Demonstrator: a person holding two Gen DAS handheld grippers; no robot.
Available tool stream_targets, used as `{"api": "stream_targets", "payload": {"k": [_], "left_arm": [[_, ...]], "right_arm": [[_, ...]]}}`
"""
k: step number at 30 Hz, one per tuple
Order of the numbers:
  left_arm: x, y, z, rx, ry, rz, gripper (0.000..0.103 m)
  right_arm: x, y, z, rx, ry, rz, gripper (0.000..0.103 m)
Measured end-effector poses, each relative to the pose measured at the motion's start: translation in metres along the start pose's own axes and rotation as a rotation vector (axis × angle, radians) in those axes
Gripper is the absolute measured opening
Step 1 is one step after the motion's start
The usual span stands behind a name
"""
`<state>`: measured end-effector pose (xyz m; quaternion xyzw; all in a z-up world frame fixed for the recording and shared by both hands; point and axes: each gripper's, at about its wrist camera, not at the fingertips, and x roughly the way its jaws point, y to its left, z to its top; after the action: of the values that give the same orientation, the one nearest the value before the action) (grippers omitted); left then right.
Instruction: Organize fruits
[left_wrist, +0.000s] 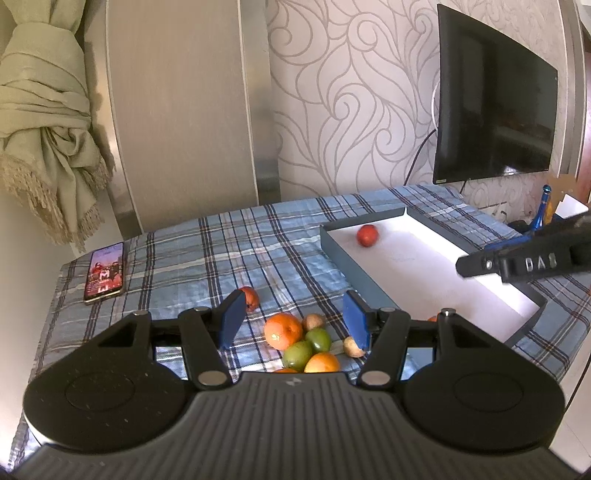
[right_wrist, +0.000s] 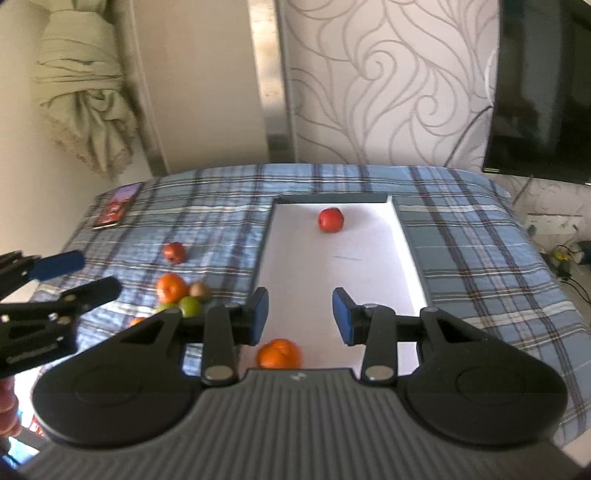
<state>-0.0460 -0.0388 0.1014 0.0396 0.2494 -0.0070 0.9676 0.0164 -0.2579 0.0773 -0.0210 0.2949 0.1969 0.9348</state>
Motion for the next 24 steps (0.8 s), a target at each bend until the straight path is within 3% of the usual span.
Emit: {"api": "stream_targets", "payload": {"k": [10, 24], "left_arm": [[-0.006, 0.004, -0.003, -0.011, -0.001, 0.022, 0.064], [-0.014, 0.011, -0.011, -0.035, 0.009, 0.044, 0.065]], "right_arm": [[-0.001, 0.033, -0.026, -0.037, 0.105, 0.15, 0.041], [-0.004, 0.06, -0.031, -0.096, 0.122, 0.209, 0.041]]}}
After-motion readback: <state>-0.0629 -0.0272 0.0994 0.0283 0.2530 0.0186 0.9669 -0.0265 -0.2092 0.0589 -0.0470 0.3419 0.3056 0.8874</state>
